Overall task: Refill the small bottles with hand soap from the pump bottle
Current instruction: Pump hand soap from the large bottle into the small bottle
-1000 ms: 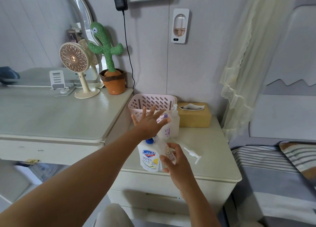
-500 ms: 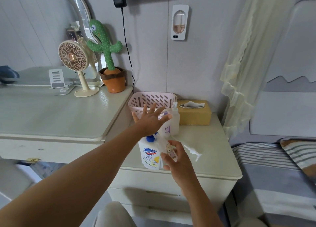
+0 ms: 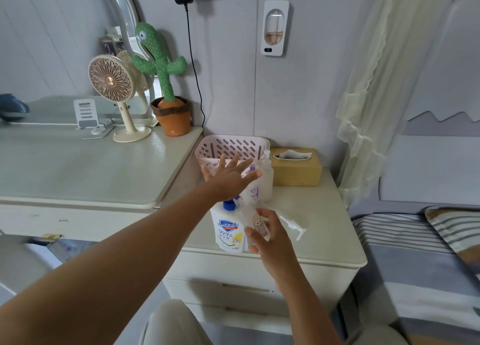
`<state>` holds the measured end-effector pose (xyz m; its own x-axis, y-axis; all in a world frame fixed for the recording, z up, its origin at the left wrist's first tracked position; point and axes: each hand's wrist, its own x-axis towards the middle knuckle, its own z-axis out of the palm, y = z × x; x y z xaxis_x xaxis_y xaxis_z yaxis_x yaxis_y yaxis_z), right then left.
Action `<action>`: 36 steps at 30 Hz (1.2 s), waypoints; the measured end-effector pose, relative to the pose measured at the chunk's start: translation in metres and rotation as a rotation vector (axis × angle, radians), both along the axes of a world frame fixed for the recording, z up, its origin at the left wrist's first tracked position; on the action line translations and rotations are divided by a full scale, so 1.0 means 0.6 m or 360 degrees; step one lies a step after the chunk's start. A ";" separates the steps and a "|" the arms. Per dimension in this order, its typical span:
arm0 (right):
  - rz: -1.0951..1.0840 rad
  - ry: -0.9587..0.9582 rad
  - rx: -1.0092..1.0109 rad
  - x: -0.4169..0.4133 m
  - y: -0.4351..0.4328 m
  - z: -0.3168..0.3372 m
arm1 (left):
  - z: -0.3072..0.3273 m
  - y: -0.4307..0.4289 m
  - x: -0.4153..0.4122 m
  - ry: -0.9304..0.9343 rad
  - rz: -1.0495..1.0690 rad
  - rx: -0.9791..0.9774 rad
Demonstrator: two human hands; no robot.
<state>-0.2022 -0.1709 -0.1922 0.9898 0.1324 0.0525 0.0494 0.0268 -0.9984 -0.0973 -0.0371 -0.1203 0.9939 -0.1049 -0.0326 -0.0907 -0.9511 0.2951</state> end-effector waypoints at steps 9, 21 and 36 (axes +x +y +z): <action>-0.0037 0.0065 0.0030 0.001 0.010 -0.013 | -0.016 0.002 -0.003 0.0006 0.0047 -0.0025; -0.0029 0.0036 0.0036 0.001 0.005 -0.002 | -0.002 -0.001 -0.007 -0.0009 0.0067 -0.0034; -0.0033 0.0044 0.0016 -0.001 0.006 -0.005 | -0.008 0.000 -0.005 -0.0163 0.0138 0.0141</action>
